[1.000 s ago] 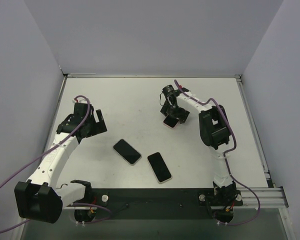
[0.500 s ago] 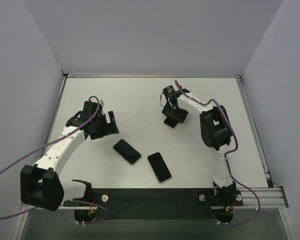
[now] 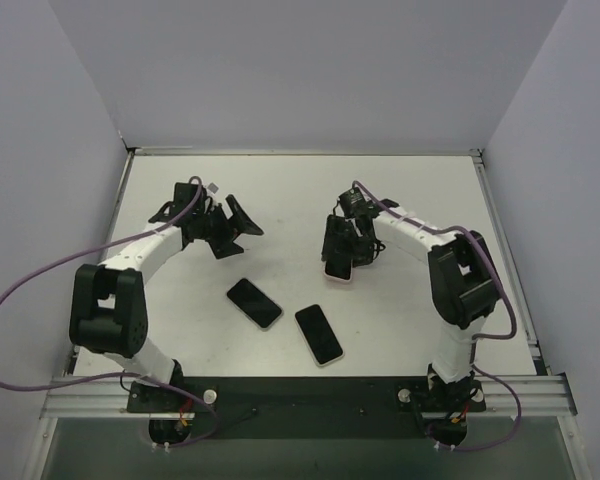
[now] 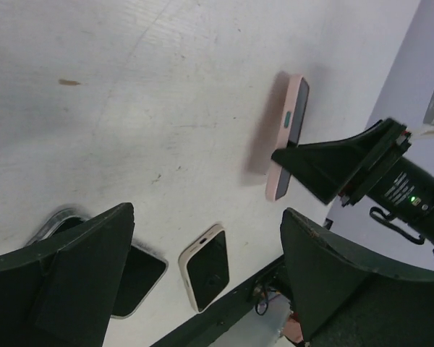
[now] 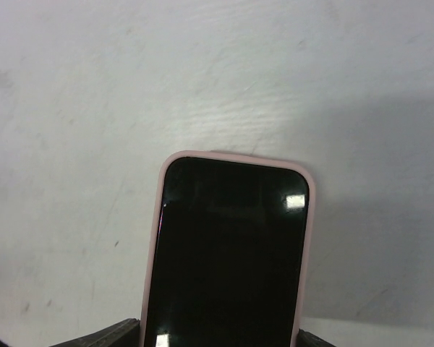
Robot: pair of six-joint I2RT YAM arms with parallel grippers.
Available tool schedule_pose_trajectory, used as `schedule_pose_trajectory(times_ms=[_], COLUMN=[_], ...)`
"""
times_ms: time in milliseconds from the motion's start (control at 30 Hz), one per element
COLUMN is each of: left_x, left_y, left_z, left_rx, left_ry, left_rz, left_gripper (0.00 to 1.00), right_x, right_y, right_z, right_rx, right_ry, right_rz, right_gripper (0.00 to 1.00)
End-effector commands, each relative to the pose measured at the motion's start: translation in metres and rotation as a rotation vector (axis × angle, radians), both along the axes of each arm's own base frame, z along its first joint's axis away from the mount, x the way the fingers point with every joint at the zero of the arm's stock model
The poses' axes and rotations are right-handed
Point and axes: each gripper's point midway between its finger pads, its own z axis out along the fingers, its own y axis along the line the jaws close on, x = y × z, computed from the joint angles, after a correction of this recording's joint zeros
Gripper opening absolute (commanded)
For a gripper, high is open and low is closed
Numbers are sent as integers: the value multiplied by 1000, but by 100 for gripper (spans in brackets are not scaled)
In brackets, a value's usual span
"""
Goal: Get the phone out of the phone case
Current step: Pick up the phone at the center of the board.
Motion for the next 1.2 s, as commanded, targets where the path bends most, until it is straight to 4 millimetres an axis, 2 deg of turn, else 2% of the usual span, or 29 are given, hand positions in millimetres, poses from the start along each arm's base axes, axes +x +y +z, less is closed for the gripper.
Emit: schedule_pose_trajectory(times_ms=[0, 33, 67, 100, 167, 200, 233, 333, 433, 567, 700, 833, 1000, 1133, 1167], left_x=[27, 29, 28, 26, 25, 27, 26, 19, 13, 6, -2, -4, -5, -7, -7], left_y=[-43, -51, -70, -80, -100, -104, -108, -121, -132, -139, -143, -140, -142, -144, -143], left_z=[39, 33, 44, 46, 29, 24, 8, -7, -12, -21, -23, -12, -8, -7, -7], left_rx=[-209, -245, -308, -356, -407, -414, -417, -429, -429, -416, -411, -385, -384, -375, -373], left_ry=[-51, -13, -44, -43, 22, 39, 88, 128, 141, 168, 183, 151, 154, 155, 155], left_rz=[-35, -34, -97, -135, -174, -182, -175, -184, -202, -215, -240, -242, -244, -248, -247], left_gripper=[91, 91, 91, 91, 91, 91, 91, 91, 88, 79, 58, 57, 58, 54, 44], right_x=[-36, -42, -46, -50, -58, -58, -59, -65, -71, -72, -69, -64, -57, -49, -49], right_y=[42, 48, 52, 56, 67, 70, 73, 82, 87, 92, 88, 82, 76, 69, 68], right_z=[47, 50, 57, 60, 67, 69, 72, 72, 70, 69, 67, 64, 60, 59, 59], right_rx=[214, 232, 247, 254, 260, 265, 270, 270, 267, 257, 218, 175, 120, 63, 56], right_ry=[-19, -17, -29, -32, -48, -53, -60, -57, -47, -50, -54, -63, -71, -99, -98], right_rz=[238, 267, 289, 312, 360, 374, 390, 433, 455, 471, 458, 439, 411, 381, 380], right_gripper=[1, 1, 1, 0, 0, 0, 0, 0, 0, 0, 0, 1, 1, 1, 0])
